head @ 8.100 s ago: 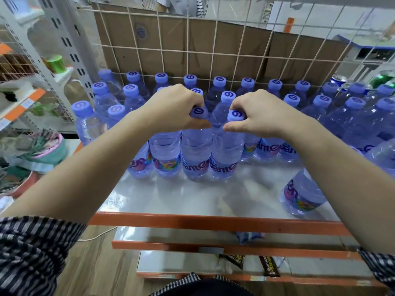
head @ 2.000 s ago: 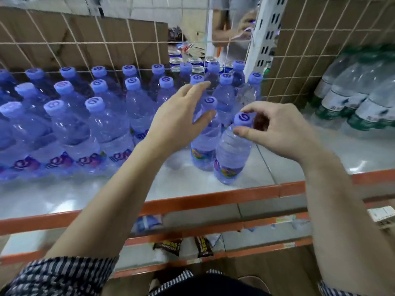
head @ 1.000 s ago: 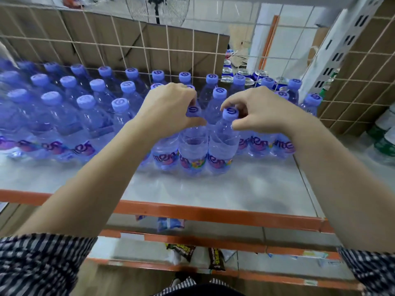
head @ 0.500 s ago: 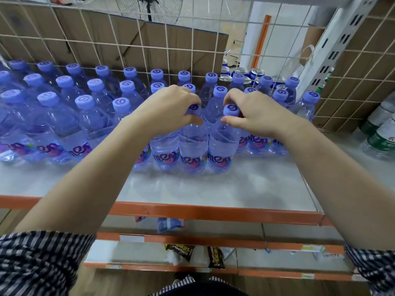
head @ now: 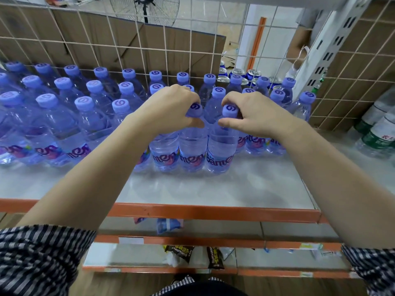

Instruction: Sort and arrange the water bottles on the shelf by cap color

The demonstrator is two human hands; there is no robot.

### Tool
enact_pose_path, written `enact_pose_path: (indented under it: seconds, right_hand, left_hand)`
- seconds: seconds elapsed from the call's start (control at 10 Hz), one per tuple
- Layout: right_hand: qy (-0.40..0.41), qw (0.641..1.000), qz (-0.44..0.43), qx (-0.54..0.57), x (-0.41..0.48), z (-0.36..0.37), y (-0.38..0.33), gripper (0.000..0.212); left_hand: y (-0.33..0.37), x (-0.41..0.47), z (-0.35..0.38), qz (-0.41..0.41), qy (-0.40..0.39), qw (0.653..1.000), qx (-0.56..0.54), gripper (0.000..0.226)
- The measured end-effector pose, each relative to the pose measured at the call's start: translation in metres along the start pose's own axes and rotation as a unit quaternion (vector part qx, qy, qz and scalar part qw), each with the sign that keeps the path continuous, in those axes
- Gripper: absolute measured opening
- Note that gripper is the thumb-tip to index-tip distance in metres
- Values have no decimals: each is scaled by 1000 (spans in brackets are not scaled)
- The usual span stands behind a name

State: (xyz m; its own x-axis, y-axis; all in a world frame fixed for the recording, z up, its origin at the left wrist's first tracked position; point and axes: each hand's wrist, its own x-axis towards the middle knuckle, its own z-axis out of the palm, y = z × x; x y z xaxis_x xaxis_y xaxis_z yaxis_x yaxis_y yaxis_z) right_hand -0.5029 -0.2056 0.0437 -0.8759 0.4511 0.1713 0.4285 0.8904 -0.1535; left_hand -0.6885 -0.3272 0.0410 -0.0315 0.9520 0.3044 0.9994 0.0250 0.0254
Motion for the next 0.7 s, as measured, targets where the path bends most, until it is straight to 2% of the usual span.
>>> enact_pose_path:
  seconds: [0.1, 0.2, 0.4, 0.7]
  right_hand:
    - [23, 999, 34, -29, 2, 9, 0, 47]
    - [19, 999, 7, -30, 2, 10, -2, 44]
    - [1, 1000, 12, -26, 2, 9, -2, 44]
    - [22, 998, -7, 65, -1, 7, 4, 42]
  left_hand:
    - [-1, 0, 2, -1, 0, 1000, -13, 48]
    - [-3, -1, 2, 1, 7, 1000, -22, 47]
    - [-3, -1, 2, -2, 13, 1000, -12, 47]
    - [3, 3, 2, -13, 14, 1000, 21, 46]
